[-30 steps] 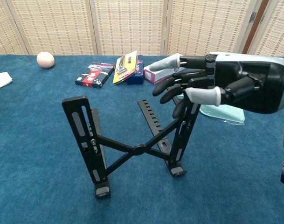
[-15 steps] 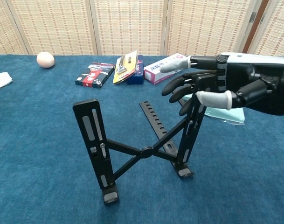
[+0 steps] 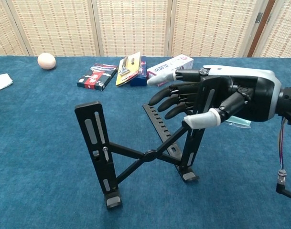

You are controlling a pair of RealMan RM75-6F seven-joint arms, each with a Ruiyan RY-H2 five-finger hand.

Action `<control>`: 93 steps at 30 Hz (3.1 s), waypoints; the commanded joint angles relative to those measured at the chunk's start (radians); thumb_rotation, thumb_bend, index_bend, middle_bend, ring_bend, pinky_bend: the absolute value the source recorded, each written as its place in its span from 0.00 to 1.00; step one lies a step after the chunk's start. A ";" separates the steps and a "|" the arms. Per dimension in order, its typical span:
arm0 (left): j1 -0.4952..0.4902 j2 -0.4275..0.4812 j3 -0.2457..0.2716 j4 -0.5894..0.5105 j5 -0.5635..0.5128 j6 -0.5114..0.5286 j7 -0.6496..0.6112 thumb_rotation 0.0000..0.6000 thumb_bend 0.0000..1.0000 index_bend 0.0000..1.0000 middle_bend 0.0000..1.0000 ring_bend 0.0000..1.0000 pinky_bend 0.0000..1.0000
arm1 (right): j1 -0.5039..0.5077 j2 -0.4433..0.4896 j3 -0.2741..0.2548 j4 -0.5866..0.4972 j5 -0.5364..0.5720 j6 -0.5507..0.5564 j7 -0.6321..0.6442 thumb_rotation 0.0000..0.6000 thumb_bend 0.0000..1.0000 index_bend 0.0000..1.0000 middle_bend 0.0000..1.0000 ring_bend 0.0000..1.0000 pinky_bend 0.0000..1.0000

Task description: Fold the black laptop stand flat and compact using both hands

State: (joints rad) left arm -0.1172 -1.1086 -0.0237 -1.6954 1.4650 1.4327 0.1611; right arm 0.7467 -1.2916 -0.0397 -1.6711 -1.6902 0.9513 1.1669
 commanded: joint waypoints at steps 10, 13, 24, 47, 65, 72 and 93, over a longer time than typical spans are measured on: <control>-0.008 -0.005 0.000 0.000 0.002 -0.014 0.006 1.00 0.17 0.12 0.14 0.11 0.03 | -0.012 -0.022 -0.057 0.012 0.034 -0.022 0.098 1.00 0.08 0.18 0.28 0.22 0.22; -0.008 -0.005 0.001 -0.001 0.002 -0.014 0.009 1.00 0.17 0.12 0.14 0.11 0.03 | -0.010 -0.020 -0.067 0.006 0.045 -0.036 0.142 1.00 0.08 0.17 0.27 0.21 0.22; -0.018 -0.005 0.001 -0.001 0.001 -0.031 0.009 1.00 0.17 0.12 0.14 0.11 0.03 | 0.012 0.012 -0.096 -0.015 0.051 -0.087 0.307 1.00 0.08 0.14 0.25 0.18 0.22; -0.227 0.059 0.024 -0.039 0.110 -0.366 -0.696 1.00 0.17 0.06 0.14 0.11 0.04 | -0.049 0.187 -0.006 -0.125 0.052 0.122 0.096 1.00 0.08 0.13 0.24 0.17 0.22; -0.455 -0.015 0.192 0.102 0.438 -0.393 -1.546 1.00 0.17 0.00 0.12 0.11 0.04 | -0.087 0.288 0.050 -0.193 0.104 0.145 0.060 1.00 0.09 0.12 0.24 0.17 0.22; -0.518 -0.068 0.245 0.124 0.468 -0.351 -1.729 1.00 0.17 0.00 0.11 0.11 0.04 | -0.101 0.294 0.055 -0.194 0.107 0.138 0.059 1.00 0.09 0.11 0.23 0.16 0.22; -0.617 -0.229 0.267 0.122 0.341 -0.336 -1.996 1.00 0.17 0.00 0.09 0.11 0.05 | -0.132 0.308 0.068 -0.187 0.103 0.127 0.066 1.00 0.09 0.10 0.22 0.15 0.22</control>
State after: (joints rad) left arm -0.7290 -1.3317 0.2457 -1.5688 1.8131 1.1027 -1.8316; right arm 0.6149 -0.9835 0.0281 -1.8577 -1.5872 1.0784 1.2334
